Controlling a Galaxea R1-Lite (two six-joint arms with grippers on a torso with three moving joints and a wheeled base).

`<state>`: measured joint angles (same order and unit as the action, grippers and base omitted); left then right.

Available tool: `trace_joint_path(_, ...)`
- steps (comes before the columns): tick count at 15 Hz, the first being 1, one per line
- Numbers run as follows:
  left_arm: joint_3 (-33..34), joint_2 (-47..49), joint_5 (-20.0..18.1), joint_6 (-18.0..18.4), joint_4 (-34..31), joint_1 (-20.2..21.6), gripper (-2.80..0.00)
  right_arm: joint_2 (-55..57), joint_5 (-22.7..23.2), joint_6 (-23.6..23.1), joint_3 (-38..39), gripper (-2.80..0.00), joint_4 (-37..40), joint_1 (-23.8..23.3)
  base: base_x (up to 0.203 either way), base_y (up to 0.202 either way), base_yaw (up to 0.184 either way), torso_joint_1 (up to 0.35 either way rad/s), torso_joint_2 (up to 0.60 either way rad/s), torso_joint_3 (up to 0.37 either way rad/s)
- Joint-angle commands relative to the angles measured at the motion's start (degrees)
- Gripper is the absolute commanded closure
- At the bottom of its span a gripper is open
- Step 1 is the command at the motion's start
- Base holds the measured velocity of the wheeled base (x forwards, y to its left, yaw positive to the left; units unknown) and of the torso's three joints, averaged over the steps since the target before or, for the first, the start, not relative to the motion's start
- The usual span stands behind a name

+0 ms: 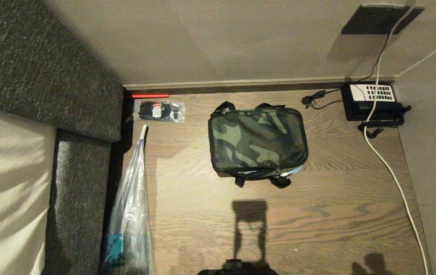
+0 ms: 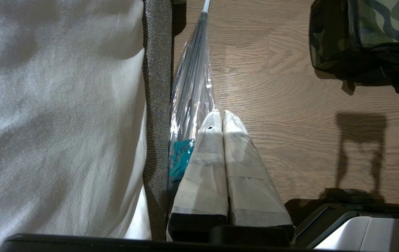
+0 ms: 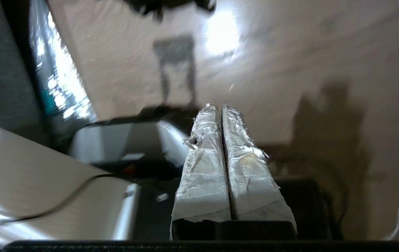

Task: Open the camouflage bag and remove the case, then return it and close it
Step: Open the top of the storage box

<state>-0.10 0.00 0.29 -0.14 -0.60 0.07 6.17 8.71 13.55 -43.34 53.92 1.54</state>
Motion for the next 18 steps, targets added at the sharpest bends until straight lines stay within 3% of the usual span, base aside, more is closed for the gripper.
trace_joint_path(1,0.0,0.0,0.0,0.0,0.0,0.0,0.00,18.8,0.5,2.8,-2.8,0.00,-0.9,2.0,0.000,0.000,0.000,0.000,0.00,0.000)
trace_joint_path(3,0.0,-0.1,0.1,0.0,0.0,0.0,0.00,32.3,0.9,4.8,-3.1,0.00,-7.8,4.3,0.000,0.000,0.000,0.000,0.00,0.000)
trace_joint_path(6,0.0,-0.1,0.0,0.0,0.0,0.0,0.00,51.7,1.1,5.1,0.8,0.00,-29.5,6.0,0.000,0.000,0.000,0.000,0.00,0.000)
trace_joint_path(10,0.0,-0.1,0.1,0.0,0.0,0.0,0.00,78.0,1.3,0.5,8.5,0.00,-58.9,7.7,0.000,0.000,0.000,0.000,0.00,0.000)
trace_joint_path(15,0.0,-0.1,0.0,0.0,0.0,0.0,0.00,102.4,1.4,-3.5,9.2,0.00,-94.4,9.4,0.000,0.000,0.000,0.000,0.00,0.000)
trace_joint_path(18,0.0,-0.1,0.1,0.0,0.0,0.0,0.00,110.4,1.1,-4.7,6.1,0.00,-103.8,9.6,0.000,0.000,0.000,0.000,0.00,0.000)
